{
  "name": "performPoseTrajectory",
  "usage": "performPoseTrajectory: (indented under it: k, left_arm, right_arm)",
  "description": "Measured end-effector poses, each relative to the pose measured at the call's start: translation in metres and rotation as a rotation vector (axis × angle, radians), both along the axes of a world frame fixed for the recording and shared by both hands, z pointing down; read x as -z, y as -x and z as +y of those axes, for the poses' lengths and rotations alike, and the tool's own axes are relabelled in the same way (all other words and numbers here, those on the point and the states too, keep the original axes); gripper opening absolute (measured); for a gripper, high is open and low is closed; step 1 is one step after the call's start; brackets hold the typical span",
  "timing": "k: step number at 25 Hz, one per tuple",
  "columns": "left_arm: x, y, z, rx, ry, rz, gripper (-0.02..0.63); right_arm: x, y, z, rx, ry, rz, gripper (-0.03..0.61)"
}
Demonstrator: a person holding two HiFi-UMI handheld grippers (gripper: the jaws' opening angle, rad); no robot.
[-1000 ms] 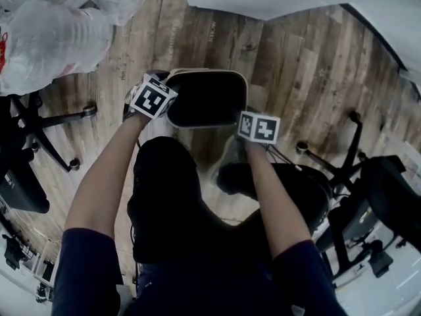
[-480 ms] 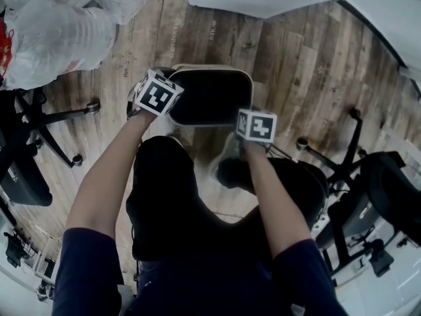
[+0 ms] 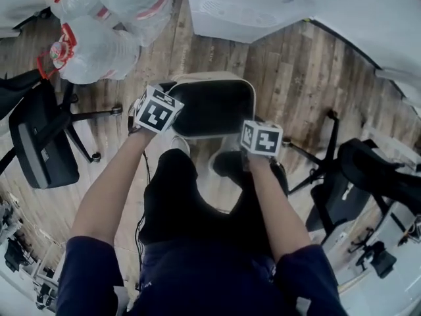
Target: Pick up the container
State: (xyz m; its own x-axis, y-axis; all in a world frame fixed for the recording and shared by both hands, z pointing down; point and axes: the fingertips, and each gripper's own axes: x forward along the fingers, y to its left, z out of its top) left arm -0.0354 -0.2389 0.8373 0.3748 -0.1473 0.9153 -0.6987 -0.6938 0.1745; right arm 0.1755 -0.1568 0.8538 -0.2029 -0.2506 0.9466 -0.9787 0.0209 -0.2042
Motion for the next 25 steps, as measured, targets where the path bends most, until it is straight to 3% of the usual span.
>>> performPoseTrajectory:
  k: [13, 25]
  left_arm:
    - [0.261, 0.035, 0.059, 0.094, -0.075, 0.081, 0.095]
    - [0.369, 0.060, 0.106, 0.123, -0.111, 0.111, 0.106]
  right_arm:
    - [0.263, 0.027, 0.038, 0.014, -0.142, -0.019, 0.075]
    - [0.378, 0.046, 0.064, 0.047, -0.259, -0.001, 0.071]
